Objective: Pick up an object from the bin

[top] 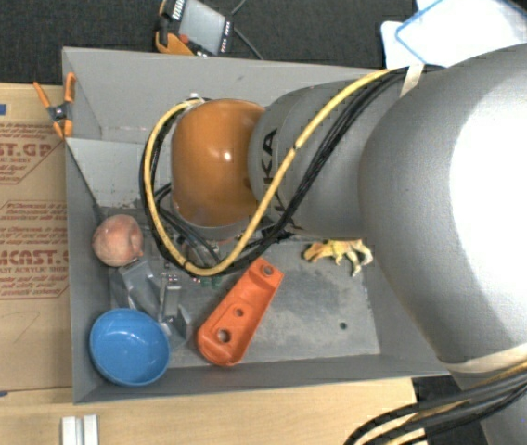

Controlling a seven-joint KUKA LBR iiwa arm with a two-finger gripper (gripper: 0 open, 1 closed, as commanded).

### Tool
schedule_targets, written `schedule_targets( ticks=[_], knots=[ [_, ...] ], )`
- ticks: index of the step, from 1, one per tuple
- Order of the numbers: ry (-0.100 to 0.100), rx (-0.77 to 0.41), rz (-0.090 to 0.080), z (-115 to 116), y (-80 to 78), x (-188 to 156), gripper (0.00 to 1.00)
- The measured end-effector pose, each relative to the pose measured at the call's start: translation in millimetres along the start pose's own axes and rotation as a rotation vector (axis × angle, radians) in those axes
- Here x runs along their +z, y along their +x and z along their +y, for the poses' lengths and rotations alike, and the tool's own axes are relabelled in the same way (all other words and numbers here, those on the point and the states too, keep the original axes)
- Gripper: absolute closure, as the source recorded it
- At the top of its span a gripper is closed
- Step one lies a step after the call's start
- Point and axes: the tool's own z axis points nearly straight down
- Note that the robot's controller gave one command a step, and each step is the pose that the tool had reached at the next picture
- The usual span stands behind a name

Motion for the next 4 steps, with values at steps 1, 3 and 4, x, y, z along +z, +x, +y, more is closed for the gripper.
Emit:
schedule_targets(
  ticks=[1,3,4],
  knots=[
    [0.000,0.000,0.000,0.0,0.0,0.0,0.00],
    [-0.001,-0.053,-0.001,-13.0,5.7,-26.0,0.00],
    [-0.002,-0.078,-0.008,-14.7,10.5,-19.0,0.00]
  ],
)
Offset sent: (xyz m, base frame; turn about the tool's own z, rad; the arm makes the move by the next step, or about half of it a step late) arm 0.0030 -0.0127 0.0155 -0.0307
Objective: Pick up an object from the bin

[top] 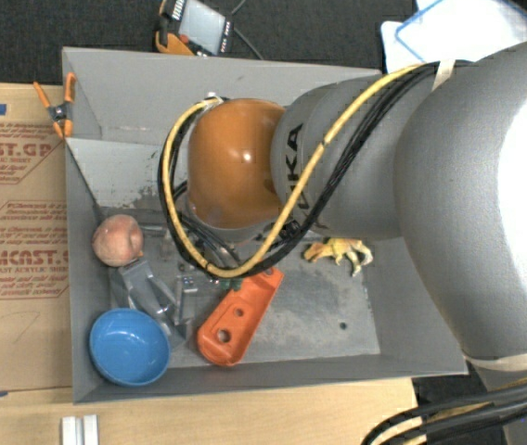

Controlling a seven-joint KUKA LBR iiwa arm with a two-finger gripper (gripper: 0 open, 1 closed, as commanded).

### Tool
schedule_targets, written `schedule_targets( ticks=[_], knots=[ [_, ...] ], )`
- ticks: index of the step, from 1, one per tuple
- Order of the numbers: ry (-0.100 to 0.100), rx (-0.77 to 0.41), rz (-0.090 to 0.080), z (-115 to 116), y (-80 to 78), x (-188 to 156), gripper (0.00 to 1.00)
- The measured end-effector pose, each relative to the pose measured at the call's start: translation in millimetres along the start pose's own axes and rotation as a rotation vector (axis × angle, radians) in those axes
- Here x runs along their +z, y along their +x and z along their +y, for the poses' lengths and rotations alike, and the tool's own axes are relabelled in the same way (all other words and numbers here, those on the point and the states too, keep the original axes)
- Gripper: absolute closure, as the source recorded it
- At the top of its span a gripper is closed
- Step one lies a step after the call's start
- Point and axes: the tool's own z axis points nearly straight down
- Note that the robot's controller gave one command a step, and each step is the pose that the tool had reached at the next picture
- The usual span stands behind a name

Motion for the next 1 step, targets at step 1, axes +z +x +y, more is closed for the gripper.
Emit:
schedule_targets(
  ticks=[1],
  knots=[
    [0.000,-0.076,0.000,7.1,-5.6,25.4,0.00]
  ],
)
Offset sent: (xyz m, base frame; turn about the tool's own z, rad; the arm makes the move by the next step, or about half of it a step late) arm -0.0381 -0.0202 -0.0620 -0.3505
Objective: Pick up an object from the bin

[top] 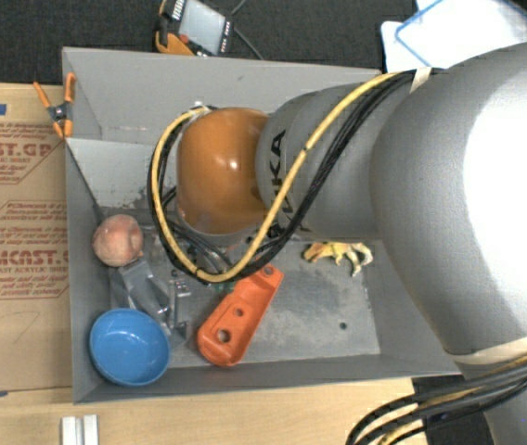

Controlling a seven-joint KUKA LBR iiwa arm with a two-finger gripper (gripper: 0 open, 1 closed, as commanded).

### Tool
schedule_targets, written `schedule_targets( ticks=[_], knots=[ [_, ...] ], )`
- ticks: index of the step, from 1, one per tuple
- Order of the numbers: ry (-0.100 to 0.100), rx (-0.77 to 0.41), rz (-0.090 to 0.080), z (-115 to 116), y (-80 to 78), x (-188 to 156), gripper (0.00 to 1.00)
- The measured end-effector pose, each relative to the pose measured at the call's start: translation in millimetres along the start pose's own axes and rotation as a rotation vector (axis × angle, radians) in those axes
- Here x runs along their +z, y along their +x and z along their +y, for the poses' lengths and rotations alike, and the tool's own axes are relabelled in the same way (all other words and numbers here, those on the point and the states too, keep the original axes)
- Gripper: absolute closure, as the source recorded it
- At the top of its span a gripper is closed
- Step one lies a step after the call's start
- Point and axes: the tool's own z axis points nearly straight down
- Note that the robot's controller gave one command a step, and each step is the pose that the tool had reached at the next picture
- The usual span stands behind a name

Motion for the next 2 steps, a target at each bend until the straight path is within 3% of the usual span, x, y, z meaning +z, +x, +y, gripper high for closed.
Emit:
schedule_targets(
  ticks=[1,2],
  knots=[
    [0.003,-0.264,-0.003,-21.9,43.2,33.6,0.00],
    [-0.001,-0.078,0.006,-21.0,56.6,-48.1,0.00]
  ],
)
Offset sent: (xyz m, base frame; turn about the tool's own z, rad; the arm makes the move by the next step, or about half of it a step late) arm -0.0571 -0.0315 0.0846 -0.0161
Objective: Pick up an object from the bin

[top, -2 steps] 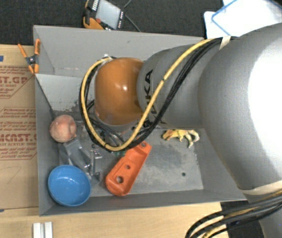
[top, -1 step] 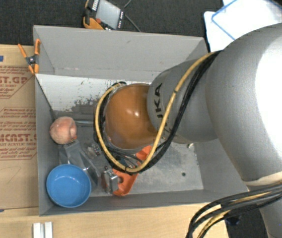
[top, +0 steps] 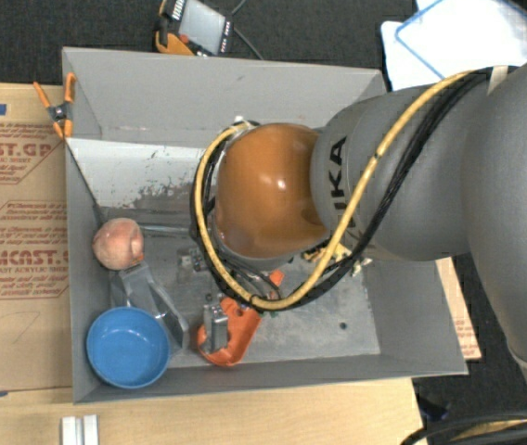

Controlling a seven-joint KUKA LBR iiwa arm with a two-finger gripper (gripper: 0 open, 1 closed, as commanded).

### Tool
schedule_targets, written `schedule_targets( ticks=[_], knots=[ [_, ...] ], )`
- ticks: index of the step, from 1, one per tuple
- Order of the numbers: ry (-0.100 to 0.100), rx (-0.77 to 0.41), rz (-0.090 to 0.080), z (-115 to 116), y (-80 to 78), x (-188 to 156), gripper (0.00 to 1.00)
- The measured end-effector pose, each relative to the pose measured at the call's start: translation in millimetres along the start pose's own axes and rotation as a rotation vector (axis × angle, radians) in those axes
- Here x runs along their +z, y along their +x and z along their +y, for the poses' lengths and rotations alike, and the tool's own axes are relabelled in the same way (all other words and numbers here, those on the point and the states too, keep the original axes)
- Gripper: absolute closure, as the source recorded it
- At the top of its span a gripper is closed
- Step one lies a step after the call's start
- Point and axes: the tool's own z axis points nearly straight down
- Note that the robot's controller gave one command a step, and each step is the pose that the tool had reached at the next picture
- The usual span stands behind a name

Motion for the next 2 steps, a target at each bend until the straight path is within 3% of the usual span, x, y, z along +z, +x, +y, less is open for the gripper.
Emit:
schedule_targets(
  ticks=[1,2],
  knots=[
    [0.002,-0.050,-0.011,-15.9,1.3,23.2,0.00],
    [-0.001,0.206,-0.002,-78.9,20.0,29.6,0.00]
  ],
)
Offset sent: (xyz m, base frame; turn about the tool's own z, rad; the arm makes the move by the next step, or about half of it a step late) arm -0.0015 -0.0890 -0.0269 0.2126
